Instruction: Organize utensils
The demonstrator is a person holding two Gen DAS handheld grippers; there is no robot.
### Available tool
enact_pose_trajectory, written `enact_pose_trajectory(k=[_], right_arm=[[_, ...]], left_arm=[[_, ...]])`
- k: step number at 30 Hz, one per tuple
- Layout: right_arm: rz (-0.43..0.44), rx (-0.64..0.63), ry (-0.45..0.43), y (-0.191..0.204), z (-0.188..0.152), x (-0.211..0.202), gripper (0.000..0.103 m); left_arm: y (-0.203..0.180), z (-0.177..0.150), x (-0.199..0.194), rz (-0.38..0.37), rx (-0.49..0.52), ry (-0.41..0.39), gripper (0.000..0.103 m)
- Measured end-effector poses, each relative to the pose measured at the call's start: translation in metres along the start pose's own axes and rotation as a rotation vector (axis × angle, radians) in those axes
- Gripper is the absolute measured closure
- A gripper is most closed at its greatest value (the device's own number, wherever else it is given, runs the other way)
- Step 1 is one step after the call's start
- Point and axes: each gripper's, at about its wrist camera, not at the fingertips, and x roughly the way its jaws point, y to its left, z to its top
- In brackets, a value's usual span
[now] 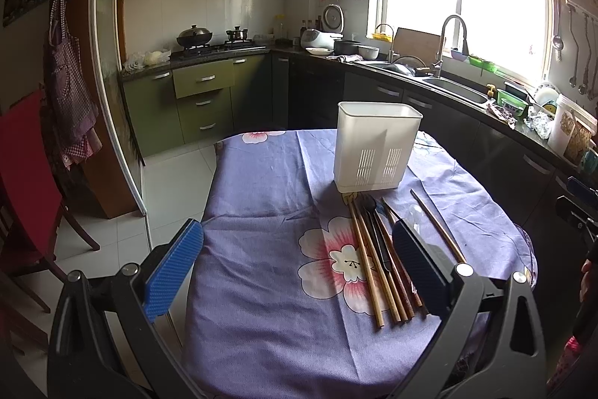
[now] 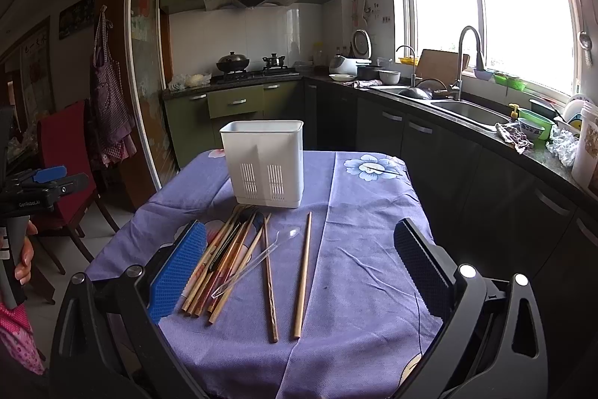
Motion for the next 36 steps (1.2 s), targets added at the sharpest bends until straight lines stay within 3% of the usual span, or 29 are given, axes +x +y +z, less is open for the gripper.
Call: enact_pose_trajectory(k=[36], right_arm=[[0.004, 0.002, 0.008, 0.009, -0.010, 0.008, 0.004]], left_arm=[[0.001, -0.009, 0.009, 0.001, -0.003, 0.019, 0.007]])
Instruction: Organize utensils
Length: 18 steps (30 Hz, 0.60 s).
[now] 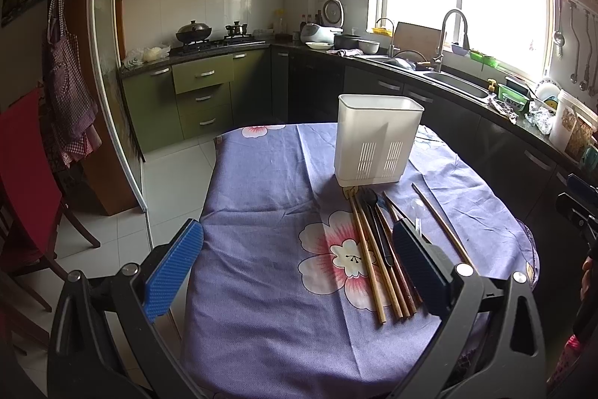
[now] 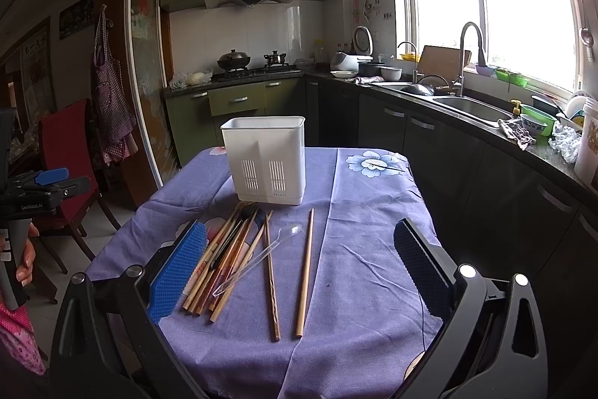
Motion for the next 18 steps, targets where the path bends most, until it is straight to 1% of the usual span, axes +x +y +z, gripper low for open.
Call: enact_pose_trajectory(k=[6, 7, 13, 18], right_arm=[[0.002, 0.002, 0.001, -0.0012, 0.0003, 0.0007, 0.004], [0.002, 0.001, 0.001, -0.0012, 0.0003, 0.0007, 0.004], [0.002, 0.003, 0.001, -0.0025, 0.0014, 0.0005, 0.004], [0.002, 0.003, 0.001, -0.0019, 0.0004, 0.0010, 0.004]], left_arm=[[0.0003, -0.0039, 0.0012, 0.002, 0.000, 0.002, 0.007], [-0.0002, 0.0010, -0.0001, 0.002, 0.001, 0.002, 0.007], [-0.0003, 0.0012, -0.0001, 0.002, 0.001, 0.002, 0.007], [0.0007, -0.0055, 0.0002, 0.003, -0.001, 0.003, 0.007]])
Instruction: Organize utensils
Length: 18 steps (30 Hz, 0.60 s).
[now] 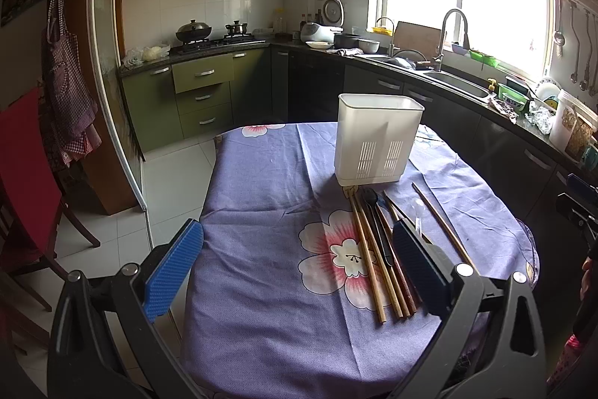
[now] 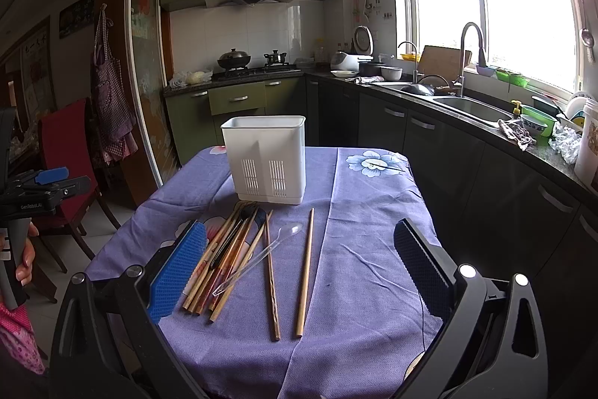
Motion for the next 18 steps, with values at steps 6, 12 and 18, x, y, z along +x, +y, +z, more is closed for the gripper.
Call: enact_pose_trajectory(k=[6, 12, 18], right_arm=[[0.000, 0.000, 0.002, 0.000, 0.000, 0.000, 0.004], [0.002, -0.001, 0.020, -0.002, -0.001, 0.008, 0.004], [-0.025, -0.033, 0.113, -0.004, 0.008, 0.037, 0.004]], left_arm=[[-0.001, 0.004, 0.001, -0.002, 0.003, 0.001, 0.007], [-0.002, 0.001, 0.006, -0.005, 0.005, 0.019, 0.007], [-0.009, 0.008, 0.036, -0.035, 0.011, 0.105, 0.007]])
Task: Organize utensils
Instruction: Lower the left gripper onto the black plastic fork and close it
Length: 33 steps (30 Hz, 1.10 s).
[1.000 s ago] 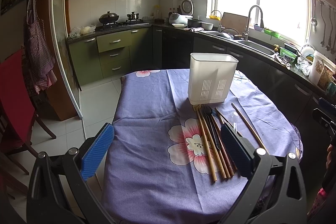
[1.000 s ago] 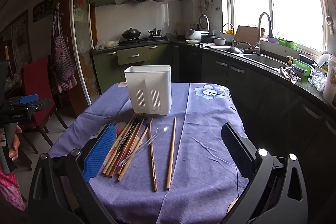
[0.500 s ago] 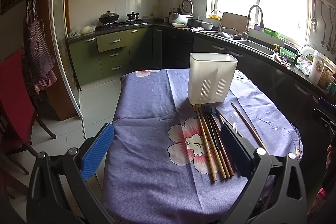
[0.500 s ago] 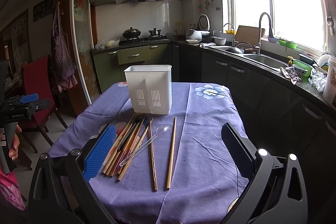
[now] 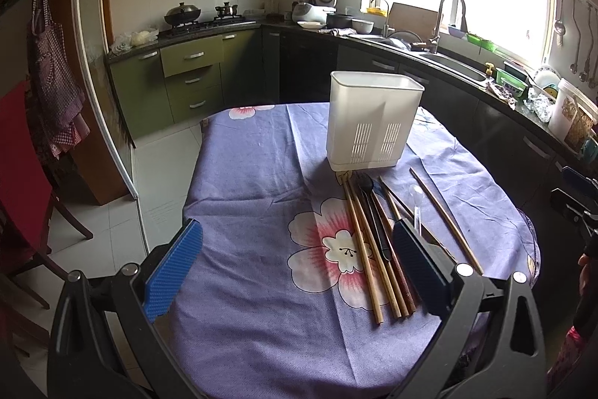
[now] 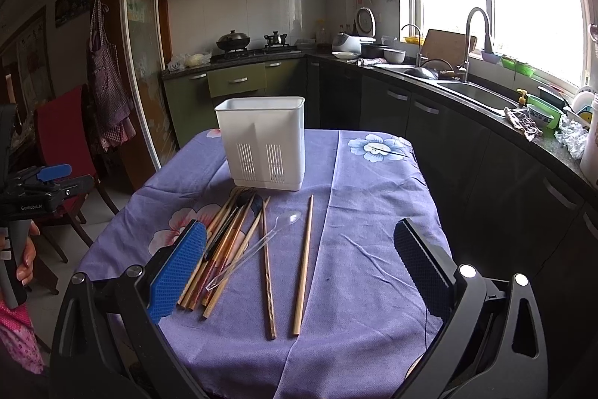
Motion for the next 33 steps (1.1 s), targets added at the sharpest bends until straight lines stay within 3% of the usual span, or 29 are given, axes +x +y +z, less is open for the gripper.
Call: enact_pose_trajectory(k=[3, 14, 18, 22, 24, 26, 28, 29, 33], right_arm=[[-0.036, -0.032, 0.046, -0.003, 0.009, 0.020, 0.004], [0.057, 0.035, 0.272, -0.037, 0.036, 0.108, 0.004], [0.140, 0.101, 0.383, -0.041, 0.036, 0.143, 0.004], [0.121, 0.085, 0.441, -0.035, 0.036, 0.175, 0.007], [0.106, 0.088, 0.458, -0.036, 0.036, 0.186, 0.015], [0.095, 0.089, 0.463, -0.037, 0.038, 0.193, 0.023], [0.082, 0.094, 0.467, -0.039, 0.039, 0.198, 0.031], [0.078, 0.096, 0.468, -0.040, 0.039, 0.200, 0.033], [0.065, 0.103, 0.481, -0.046, 0.036, 0.205, 0.033]], left_arm=[[-0.006, 0.014, 0.024, 0.005, 0.009, 0.058, 0.007], [-0.049, 0.040, 0.116, -0.016, 0.090, 0.275, 0.007], [-0.067, 0.045, 0.150, -0.020, 0.114, 0.335, 0.007], [-0.077, 0.049, 0.174, -0.019, 0.102, 0.380, 0.007], [-0.079, 0.051, 0.185, -0.018, 0.083, 0.395, 0.010], [-0.079, 0.051, 0.195, -0.023, 0.058, 0.422, 0.025], [-0.078, 0.050, 0.204, -0.031, 0.036, 0.449, 0.029], [-0.078, 0.050, 0.209, -0.032, 0.031, 0.462, 0.035], [-0.080, 0.050, 0.220, -0.032, 0.025, 0.481, 0.038]])
